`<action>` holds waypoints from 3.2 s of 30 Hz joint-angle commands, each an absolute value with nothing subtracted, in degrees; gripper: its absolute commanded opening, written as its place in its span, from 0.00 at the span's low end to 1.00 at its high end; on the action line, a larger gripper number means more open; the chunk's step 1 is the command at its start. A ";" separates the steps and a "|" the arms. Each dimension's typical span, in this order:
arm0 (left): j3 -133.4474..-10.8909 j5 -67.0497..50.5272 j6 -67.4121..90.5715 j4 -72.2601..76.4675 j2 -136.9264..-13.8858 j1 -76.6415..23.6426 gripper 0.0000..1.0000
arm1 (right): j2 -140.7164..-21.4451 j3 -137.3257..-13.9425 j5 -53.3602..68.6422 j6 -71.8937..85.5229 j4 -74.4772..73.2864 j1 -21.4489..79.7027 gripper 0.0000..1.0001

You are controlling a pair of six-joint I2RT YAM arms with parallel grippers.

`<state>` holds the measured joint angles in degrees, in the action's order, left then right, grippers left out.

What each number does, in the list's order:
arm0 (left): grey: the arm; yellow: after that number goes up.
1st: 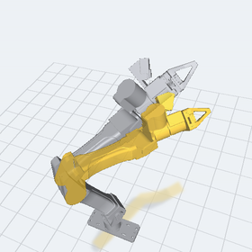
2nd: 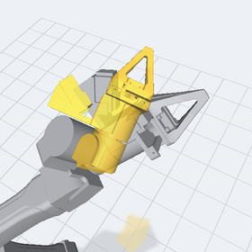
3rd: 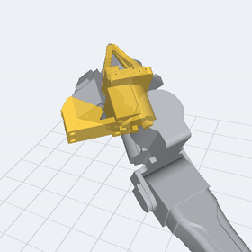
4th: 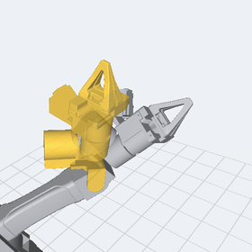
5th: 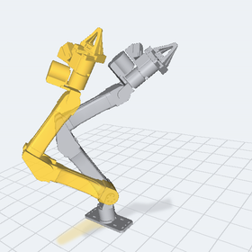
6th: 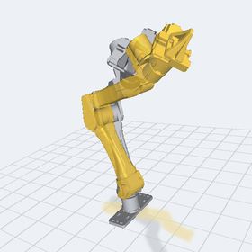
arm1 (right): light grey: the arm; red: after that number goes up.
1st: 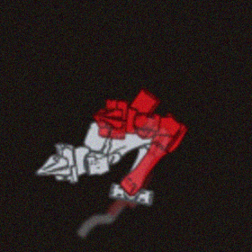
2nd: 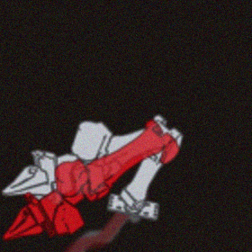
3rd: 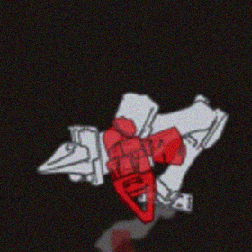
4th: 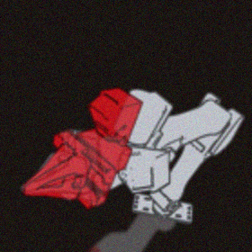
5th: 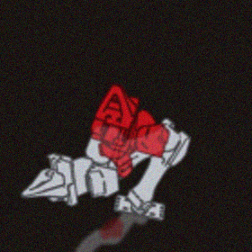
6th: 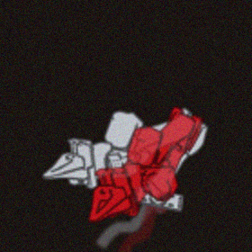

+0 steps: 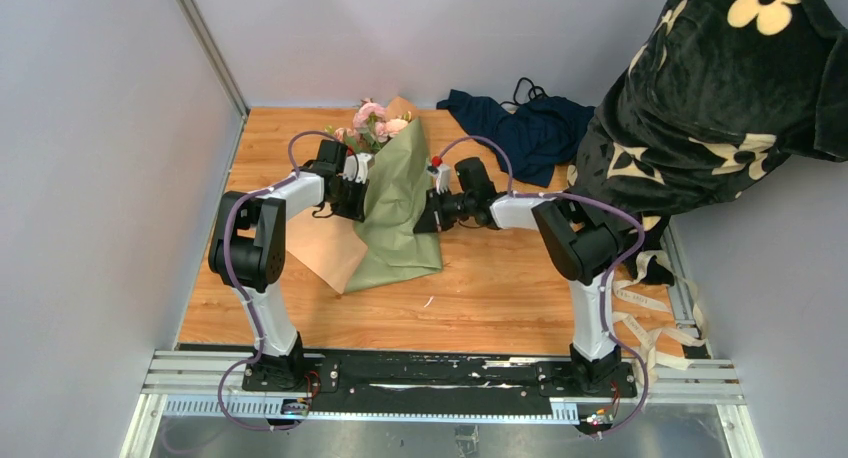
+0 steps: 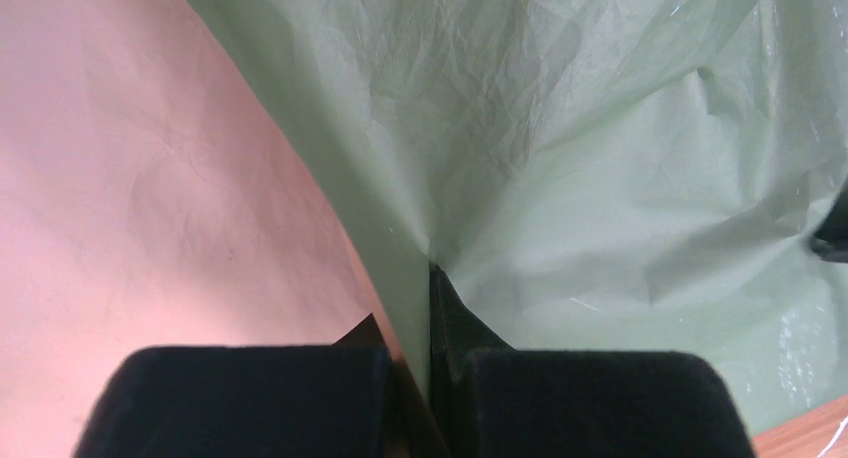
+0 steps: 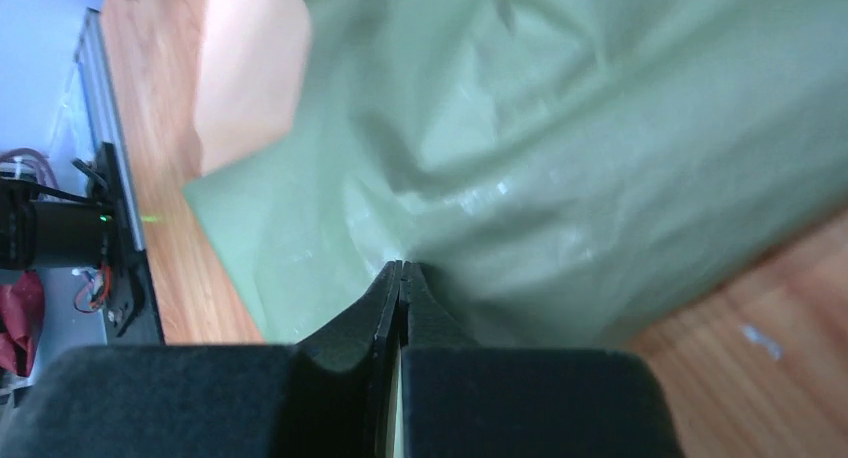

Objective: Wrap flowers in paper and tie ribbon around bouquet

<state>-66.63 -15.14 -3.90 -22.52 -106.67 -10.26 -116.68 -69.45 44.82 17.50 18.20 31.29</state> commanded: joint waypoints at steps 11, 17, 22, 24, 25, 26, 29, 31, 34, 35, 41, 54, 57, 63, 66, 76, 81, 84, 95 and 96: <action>-66.29 -8.25 -5.45 -24.21 -108.37 -9.76 0.00 | -104.08 -45.92 28.60 14.21 2.83 30.14 0.00; -66.14 -9.14 -5.71 -24.56 -108.29 -9.76 0.00 | -97.02 -52.06 24.73 9.19 -3.69 34.56 0.00; -66.01 -8.54 -5.71 -24.61 -108.14 -9.80 0.00 | -101.70 -62.55 26.17 7.57 -1.78 39.02 0.00; -66.01 -8.45 -5.71 -24.68 -108.28 -9.80 0.00 | -106.23 -64.23 29.49 9.82 2.30 39.66 0.00; -66.05 -8.37 -5.71 -24.72 -108.35 -9.78 0.00 | -107.44 -64.84 31.28 10.50 3.96 39.75 0.00; -66.13 -8.24 -5.81 -24.79 -108.43 -9.81 0.00 | -109.93 -65.39 32.44 11.50 4.89 39.89 0.00; -66.37 -7.79 -5.99 -24.86 -108.71 -9.78 0.00 | -113.13 -65.78 32.88 11.58 4.79 39.76 0.00; -66.73 -7.74 -6.13 -24.71 -109.16 -9.81 0.00 | -113.98 -64.73 31.80 11.07 3.67 39.35 0.00; -69.16 -7.25 -6.68 -26.26 -110.98 -9.84 0.00 | -113.01 -61.18 28.39 10.39 1.63 39.07 0.00; -69.97 -7.14 -6.97 -26.88 -111.66 -9.84 0.00 | -112.03 -59.19 27.53 10.05 0.78 39.11 0.00; -69.36 -6.28 -7.29 -26.14 -111.22 -9.84 0.00 | -101.07 -53.66 29.23 9.57 -1.96 36.59 0.07; -67.66 -6.15 -7.29 -25.70 -110.48 -9.84 0.00 | -121.01 -77.42 39.62 27.12 6.82 23.83 0.59; -67.76 -6.08 -7.25 -25.43 -110.52 -9.84 0.00 | -126.87 -81.99 43.07 30.83 7.99 23.94 0.59; -68.24 -6.17 -7.31 -25.53 -110.98 -9.84 0.00 | -131.62 -81.51 48.08 37.96 17.05 23.91 0.54; -68.45 -6.03 -7.37 -25.74 -111.33 -9.84 0.00 | -132.68 -80.93 49.10 40.53 20.63 23.92 0.44; -69.41 -8.69 -8.66 -25.89 -110.85 -10.93 0.00 | -126.82 -69.32 46.21 45.43 33.59 22.28 0.00; -71.02 -12.04 -9.64 -26.02 -110.85 -14.22 0.00 | -116.54 -55.36 41.43 42.96 36.42 20.44 0.00; -72.59 -15.57 -9.34 -27.07 -111.62 -15.89 0.00 | -110.18 -46.31 38.75 40.49 36.15 19.14 0.00; -72.02 -18.70 -8.17 -27.45 -113.09 -17.23 0.00 | -91.69 -45.52 19.25 21.32 5.96 18.59 0.20; -71.62 -18.94 -8.22 -27.21 -112.97 -17.23 0.00 | -87.92 -46.31 13.89 19.77 3.38 20.29 0.21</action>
<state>-73.01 -20.93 -7.29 -25.76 -111.39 -17.93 -98.13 -42.65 30.72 30.09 18.63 17.80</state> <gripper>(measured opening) 0.005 0.199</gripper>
